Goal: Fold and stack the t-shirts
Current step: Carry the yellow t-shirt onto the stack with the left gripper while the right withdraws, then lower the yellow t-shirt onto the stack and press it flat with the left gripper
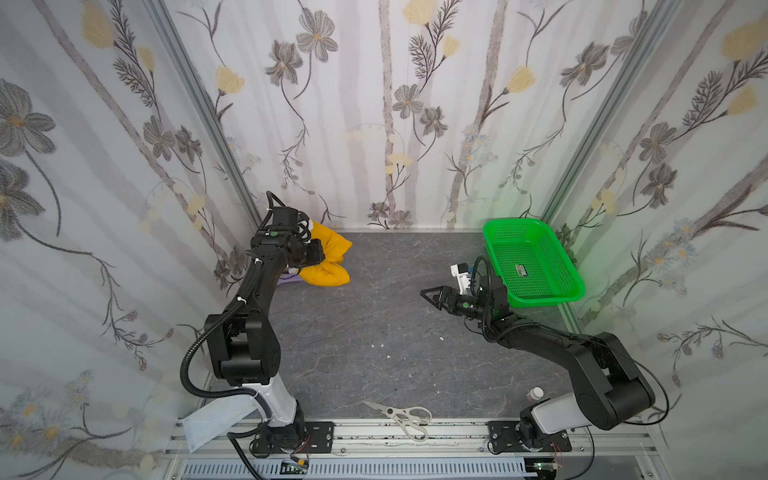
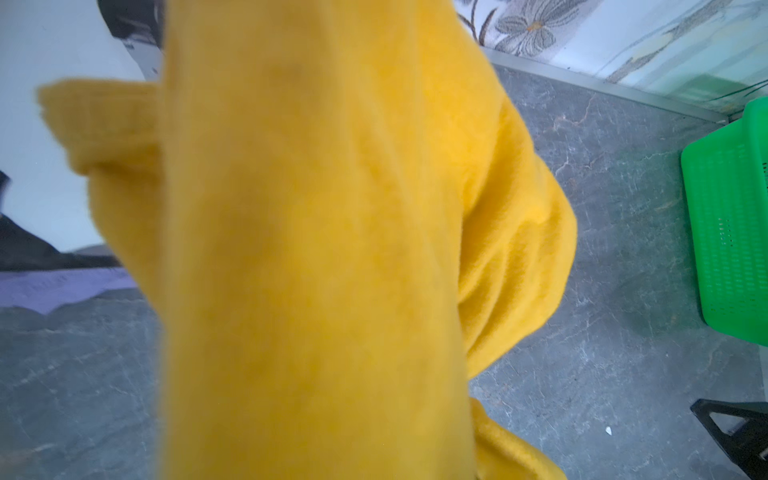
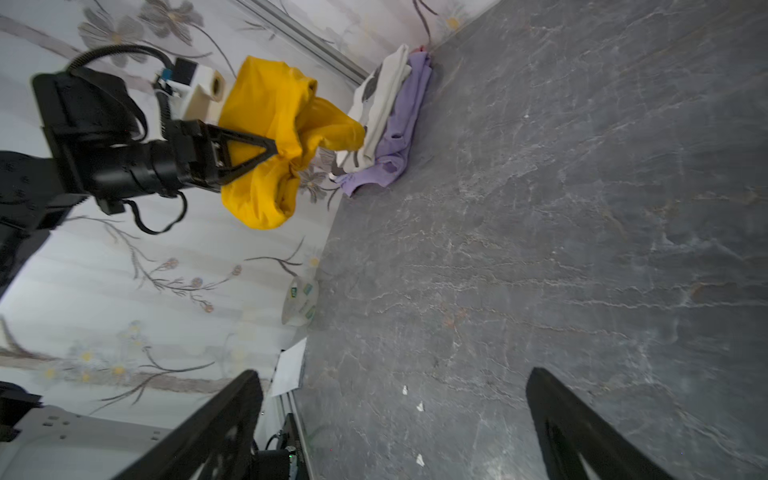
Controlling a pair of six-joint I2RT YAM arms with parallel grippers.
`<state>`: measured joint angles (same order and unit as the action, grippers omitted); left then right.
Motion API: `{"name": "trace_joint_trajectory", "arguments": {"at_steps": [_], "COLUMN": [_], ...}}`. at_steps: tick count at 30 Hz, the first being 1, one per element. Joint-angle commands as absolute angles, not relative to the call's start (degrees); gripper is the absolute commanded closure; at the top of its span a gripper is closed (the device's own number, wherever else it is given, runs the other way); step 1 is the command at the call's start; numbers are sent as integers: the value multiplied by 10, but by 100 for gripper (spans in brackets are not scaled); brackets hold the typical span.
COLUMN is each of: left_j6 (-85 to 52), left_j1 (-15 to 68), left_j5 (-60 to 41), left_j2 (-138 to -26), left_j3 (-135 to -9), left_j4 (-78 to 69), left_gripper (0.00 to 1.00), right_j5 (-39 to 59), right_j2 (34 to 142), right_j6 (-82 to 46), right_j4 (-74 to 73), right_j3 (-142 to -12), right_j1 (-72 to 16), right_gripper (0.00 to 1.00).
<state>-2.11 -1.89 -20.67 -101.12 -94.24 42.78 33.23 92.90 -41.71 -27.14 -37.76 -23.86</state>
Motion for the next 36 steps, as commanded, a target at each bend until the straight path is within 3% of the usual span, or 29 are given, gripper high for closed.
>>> {"name": "trace_joint_trajectory", "arguments": {"at_steps": [1, 9, 15, 21, 24, 26, 30, 31, 36], "left_j6": [24, 40, 53, 73, 66, 63, 50, 47, 24], "left_j1": [-47, -105, -115, -127, -148, -161, -185, -189, -204], "left_j5": [-227, -306, -350, -342, -352, -359, -367, -371, -377], "left_j2": [-1044, -1203, -1388, -1466, -1451, -1442, -1423, -1418, -1396], "left_j3": [-975, -1121, -1360, -1465, -1429, -1406, -1381, -1381, -1388], "left_j4": [400, 333, 432, 487, 480, 475, 463, 461, 448], "left_gripper": [100, 100, 100, 100, 76, 50, 23, 1, 0], "right_j5": [262, 258, 234, 233, 233, 237, 240, 241, 240], "right_j2": [919, 893, 856, 856, 863, 872, 892, 895, 893], "right_j6": [-327, -311, -304, -309, -311, -310, -302, -301, -301], "right_j4": [-97, -64, -38, -39, -39, -39, -29, -28, -30], "right_j3": [-398, -395, -376, -360, -365, -374, -403, -409, -410], "right_j1": [-247, -249, -246, -240, -239, -239, -240, -240, -240], "right_gripper": [0, 0, 0, 0, 0, 0, 0, 0, 0]}}
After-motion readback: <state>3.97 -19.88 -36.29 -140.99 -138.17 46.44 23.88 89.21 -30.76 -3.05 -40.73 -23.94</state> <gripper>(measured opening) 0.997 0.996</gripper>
